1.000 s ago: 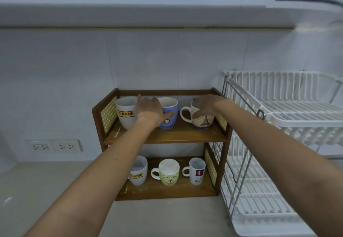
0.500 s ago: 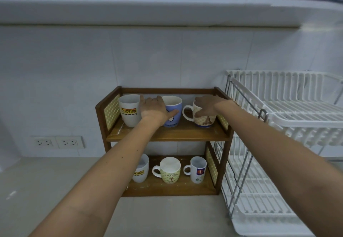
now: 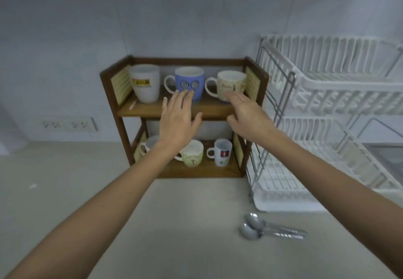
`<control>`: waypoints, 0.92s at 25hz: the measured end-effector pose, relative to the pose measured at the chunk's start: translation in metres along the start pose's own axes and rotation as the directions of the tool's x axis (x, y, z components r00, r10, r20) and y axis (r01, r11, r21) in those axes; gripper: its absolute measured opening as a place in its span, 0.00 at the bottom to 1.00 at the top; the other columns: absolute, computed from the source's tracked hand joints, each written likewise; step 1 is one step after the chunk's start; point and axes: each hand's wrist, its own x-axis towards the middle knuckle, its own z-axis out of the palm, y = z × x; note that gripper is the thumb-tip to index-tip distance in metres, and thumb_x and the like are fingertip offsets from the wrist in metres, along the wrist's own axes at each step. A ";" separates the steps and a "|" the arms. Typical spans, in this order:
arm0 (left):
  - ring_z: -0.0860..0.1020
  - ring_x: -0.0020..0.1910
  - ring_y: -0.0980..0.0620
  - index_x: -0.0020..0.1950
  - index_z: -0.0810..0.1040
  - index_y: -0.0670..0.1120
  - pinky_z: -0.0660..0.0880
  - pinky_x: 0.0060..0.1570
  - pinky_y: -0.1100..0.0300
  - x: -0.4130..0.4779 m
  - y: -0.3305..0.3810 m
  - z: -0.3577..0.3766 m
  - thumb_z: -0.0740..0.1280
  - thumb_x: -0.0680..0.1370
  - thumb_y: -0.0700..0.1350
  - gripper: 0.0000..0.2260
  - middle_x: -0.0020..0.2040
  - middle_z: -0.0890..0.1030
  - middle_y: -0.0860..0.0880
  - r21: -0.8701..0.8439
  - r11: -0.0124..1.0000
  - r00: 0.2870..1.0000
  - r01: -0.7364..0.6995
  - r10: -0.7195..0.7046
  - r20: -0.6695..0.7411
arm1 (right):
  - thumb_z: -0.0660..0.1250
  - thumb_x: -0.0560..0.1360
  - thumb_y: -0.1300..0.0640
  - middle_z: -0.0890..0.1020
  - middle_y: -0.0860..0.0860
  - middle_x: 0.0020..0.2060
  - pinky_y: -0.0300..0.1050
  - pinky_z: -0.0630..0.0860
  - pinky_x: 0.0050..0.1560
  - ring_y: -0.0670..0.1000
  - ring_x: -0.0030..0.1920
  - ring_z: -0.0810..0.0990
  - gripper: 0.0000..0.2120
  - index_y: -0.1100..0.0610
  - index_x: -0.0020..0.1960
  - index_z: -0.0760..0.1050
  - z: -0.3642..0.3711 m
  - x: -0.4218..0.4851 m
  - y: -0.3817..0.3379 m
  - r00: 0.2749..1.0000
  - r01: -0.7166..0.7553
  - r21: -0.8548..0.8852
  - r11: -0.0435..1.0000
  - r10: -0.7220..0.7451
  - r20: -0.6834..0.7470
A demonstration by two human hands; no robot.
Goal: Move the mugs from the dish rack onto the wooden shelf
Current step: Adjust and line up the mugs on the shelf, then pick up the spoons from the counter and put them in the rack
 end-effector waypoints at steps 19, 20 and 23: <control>0.82 0.49 0.48 0.58 0.81 0.43 0.77 0.51 0.62 -0.258 0.228 0.123 0.74 0.66 0.41 0.20 0.56 0.83 0.48 -0.055 0.990 0.827 0.126 -0.074 0.558 | 0.64 0.75 0.49 0.78 0.53 0.53 0.49 0.75 0.50 0.56 0.55 0.76 0.11 0.54 0.54 0.78 0.071 -0.252 0.166 0.770 -0.115 -0.046 0.992 0.119 0.627; 0.83 0.42 0.51 0.51 0.84 0.45 0.79 0.45 0.64 -0.259 0.231 0.123 0.78 0.62 0.42 0.18 0.49 0.85 0.49 -0.007 0.997 0.840 0.076 -0.060 0.539 | 0.64 0.75 0.50 0.78 0.53 0.53 0.49 0.75 0.49 0.56 0.55 0.76 0.11 0.54 0.53 0.78 0.073 -0.253 0.166 0.770 -0.101 -0.039 0.994 0.103 0.630; 0.82 0.37 0.47 0.41 0.83 0.45 0.80 0.41 0.60 -0.267 0.229 0.120 0.76 0.65 0.42 0.07 0.39 0.83 0.47 0.044 0.997 0.867 0.057 -0.071 0.493 | 0.65 0.75 0.54 0.79 0.54 0.53 0.47 0.73 0.48 0.57 0.55 0.77 0.08 0.55 0.53 0.78 0.078 -0.255 0.166 0.764 -0.109 -0.013 0.994 0.092 0.638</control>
